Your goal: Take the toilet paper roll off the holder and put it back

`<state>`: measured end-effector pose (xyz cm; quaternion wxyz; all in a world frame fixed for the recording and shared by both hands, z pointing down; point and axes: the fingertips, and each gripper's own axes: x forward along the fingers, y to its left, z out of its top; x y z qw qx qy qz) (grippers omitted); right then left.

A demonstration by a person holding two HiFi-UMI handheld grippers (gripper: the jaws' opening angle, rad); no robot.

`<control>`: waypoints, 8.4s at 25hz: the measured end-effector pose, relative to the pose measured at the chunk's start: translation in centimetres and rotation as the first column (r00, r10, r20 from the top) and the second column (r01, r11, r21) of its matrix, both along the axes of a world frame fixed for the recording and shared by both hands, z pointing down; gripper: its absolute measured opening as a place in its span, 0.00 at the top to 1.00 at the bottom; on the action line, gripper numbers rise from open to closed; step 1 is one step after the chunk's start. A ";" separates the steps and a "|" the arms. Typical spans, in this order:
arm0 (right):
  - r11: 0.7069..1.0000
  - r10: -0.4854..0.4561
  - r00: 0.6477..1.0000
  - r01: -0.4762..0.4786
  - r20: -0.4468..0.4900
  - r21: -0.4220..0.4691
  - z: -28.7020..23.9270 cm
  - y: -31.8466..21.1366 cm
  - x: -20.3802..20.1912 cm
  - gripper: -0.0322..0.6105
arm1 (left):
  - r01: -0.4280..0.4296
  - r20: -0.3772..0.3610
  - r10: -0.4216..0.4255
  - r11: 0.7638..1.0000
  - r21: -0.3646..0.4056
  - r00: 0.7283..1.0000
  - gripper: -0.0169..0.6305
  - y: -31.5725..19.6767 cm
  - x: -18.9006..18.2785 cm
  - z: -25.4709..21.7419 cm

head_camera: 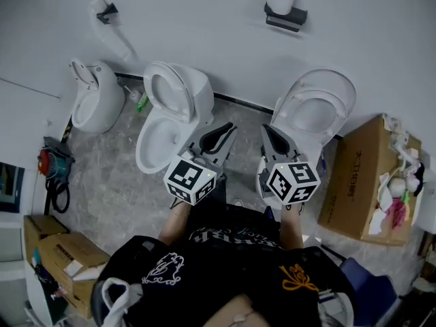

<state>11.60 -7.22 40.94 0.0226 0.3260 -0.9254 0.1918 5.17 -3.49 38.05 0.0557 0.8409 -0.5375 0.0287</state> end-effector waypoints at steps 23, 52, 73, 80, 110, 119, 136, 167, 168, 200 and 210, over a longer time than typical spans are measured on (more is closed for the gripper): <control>0.963 0.265 0.962 -0.260 -0.072 0.065 -1.0 -24.4 -8.4 0.93 | -0.276 0.002 0.276 0.961 0.036 0.961 0.91 -25.4 -8.8 -0.2; 0.879 0.459 0.872 -0.417 -0.173 0.232 -7.3 -49.4 -7.0 0.52 | -0.399 -0.007 0.400 0.916 0.038 0.917 0.90 -36.3 -11.9 0.5; 0.880 0.469 0.839 -0.416 -0.276 0.230 -5.1 -54.8 -7.9 0.48 | -0.358 -0.016 0.359 0.934 0.007 0.933 0.90 -37.2 -13.2 1.3; 0.877 0.467 0.856 -0.415 -0.222 0.242 -7.3 -52.4 -7.6 0.48 | -0.363 -0.035 0.362 0.932 -0.006 0.931 0.90 -37.3 -13.8 2.0; 0.932 0.346 0.918 -0.315 -0.191 0.178 -3.0 -24.8 -1.6 0.48 | -0.284 -0.035 0.283 0.958 -0.034 0.959 0.90 -23.5 -6.8 2.4; 0.959 0.284 0.936 -0.277 -0.205 0.065 3.1 -16.5 -1.4 0.48 | -0.243 -0.022 0.242 0.968 -0.059 0.970 0.90 -17.4 -5.6 3.5; 0.975 0.221 0.949 -0.222 -0.223 0.021 6.9 -8.2 -2.8 0.48 | -0.200 0.015 0.201 0.977 -0.076 0.979 0.90 -9.7 -5.5 4.7; 0.928 0.345 0.918 -0.302 -0.197 0.216 -3.1 -23.6 -9.3 0.48 | -0.271 0.026 0.270 0.962 0.032 0.962 0.90 -21.5 -14.3 0.0; 0.922 0.356 0.912 -0.308 -0.204 0.234 -3.8 -24.8 -9.2 0.48 | -0.276 0.022 0.275 0.961 0.032 0.961 0.90 -22.0 -14.5 0.1; 0.711 0.703 0.648 -0.644 -0.293 0.281 -5.7 -54.7 -2.7 0.48 | -0.301 0.009 0.301 0.954 0.003 0.954 0.90 -29.4 -18.3 1.1; 0.740 0.672 0.664 -0.612 -0.326 0.280 -5.1 -54.6 -2.8 0.46 | -0.291 0.001 0.291 0.957 -0.012 0.957 0.90 -29.5 -19.1 1.9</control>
